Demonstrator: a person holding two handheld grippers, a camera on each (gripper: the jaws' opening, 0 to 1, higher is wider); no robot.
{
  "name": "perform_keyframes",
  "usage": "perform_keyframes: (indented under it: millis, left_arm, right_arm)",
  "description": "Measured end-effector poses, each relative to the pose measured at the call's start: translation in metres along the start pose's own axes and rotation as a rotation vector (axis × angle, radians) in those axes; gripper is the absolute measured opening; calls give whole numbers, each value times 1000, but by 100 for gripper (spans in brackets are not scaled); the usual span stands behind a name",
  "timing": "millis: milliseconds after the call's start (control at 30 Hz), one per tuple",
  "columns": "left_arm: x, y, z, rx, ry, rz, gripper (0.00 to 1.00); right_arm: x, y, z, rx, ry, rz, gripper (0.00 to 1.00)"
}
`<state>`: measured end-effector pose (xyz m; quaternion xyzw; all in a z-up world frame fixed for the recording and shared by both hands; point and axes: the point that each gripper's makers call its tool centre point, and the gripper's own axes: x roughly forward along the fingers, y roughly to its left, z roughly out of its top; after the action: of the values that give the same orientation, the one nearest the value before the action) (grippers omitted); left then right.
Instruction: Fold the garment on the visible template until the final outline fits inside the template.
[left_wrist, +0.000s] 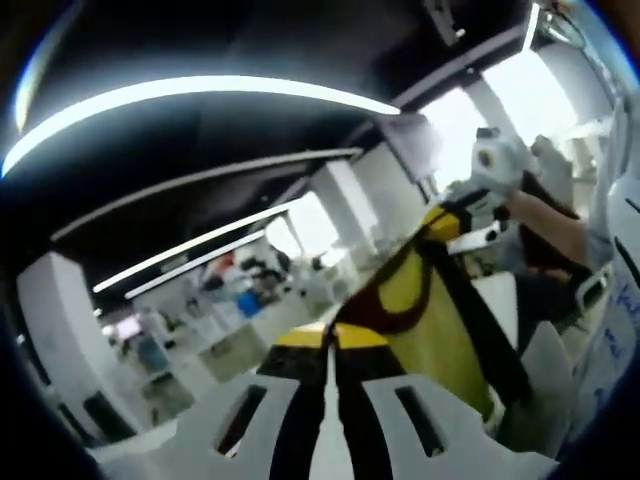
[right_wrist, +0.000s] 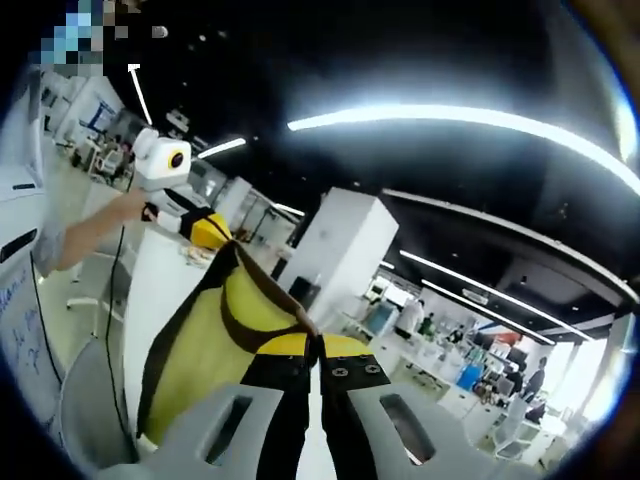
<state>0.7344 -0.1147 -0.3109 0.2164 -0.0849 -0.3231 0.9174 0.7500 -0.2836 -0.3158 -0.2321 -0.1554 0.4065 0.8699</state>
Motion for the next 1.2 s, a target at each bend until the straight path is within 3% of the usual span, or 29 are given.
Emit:
perform_keyframes:
  millis: [333, 467, 633, 967, 1200]
  left_arm:
    - [0, -12, -27, -53, 53, -20, 0]
    - [9, -12, -43, -111, 70, -36, 0]
    - [20, -14, -66, -113, 126, -44, 0]
    - [43, -1, -95, -167, 172, -57, 0]
    - [65, 10, -125, -207, 212, -66, 0]
  right_arm:
    - [1, 17, -34, 48, 60, 27, 2]
    - [7, 17, -51, 80, 83, 39, 2]
    - [18, 19, -77, 95, 130, 56, 2]
    - [39, 11, -109, 138, 168, 79, 2]
    - [58, 7, -136, 157, 203, 93, 2]
